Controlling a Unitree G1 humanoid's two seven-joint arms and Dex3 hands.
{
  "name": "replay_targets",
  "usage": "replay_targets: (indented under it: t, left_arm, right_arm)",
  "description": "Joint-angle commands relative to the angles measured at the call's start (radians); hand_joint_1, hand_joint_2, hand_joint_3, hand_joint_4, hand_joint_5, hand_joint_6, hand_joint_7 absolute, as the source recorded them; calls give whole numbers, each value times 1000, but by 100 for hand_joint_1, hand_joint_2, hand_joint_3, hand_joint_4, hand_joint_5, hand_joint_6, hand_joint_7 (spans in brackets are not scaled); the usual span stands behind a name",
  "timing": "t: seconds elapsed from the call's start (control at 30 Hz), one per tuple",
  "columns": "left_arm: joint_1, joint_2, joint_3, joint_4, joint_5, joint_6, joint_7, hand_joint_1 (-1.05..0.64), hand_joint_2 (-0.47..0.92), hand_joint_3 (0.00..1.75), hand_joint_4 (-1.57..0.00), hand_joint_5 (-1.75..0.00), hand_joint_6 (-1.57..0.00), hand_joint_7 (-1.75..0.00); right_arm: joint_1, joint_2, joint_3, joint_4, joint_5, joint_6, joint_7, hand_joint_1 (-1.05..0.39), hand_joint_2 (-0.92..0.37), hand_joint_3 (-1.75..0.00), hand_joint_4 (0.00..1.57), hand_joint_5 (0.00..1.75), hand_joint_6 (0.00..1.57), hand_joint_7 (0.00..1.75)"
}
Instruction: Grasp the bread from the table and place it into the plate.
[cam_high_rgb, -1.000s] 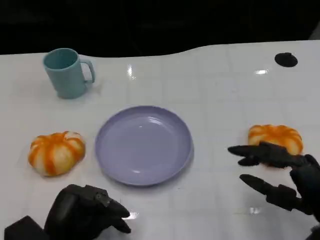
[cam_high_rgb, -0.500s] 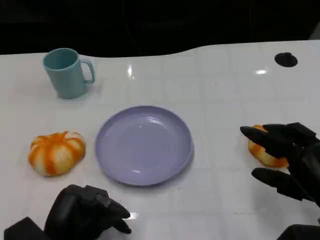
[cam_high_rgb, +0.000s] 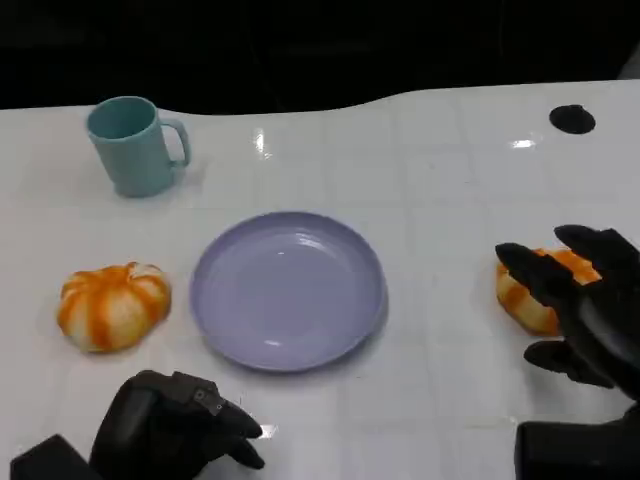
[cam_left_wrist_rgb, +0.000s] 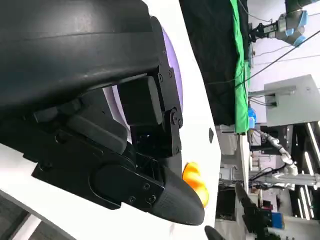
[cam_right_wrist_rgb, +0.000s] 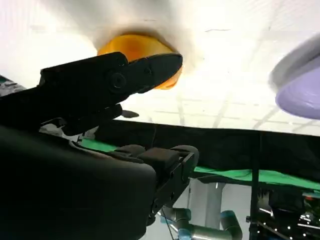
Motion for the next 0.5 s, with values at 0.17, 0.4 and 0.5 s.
replay_targets:
  t: [0.17,0.4,0.5]
  left_arm:
    - [-2,18,6,9,4,-3,11,-105,91,0,-144,-65,-157,-22]
    - [-2,16,6,8,5,-5,11,-105,91,0,-144,-65,-157,-22]
    - [1,16,5,5,5,-9,11,-105,91,0,-144,-65,-157,-22]
  right_arm:
    - [-89,-29,66,105,-3,72,-14,-57,-89,0,0,47,31,2]
    - [-175,-9,127,229,-25,130,-20,-53,-86,0,6,45,35,2]
    - [-248,7,176,352,-44,170,-50,-50,-84,0,15,37,39,1]
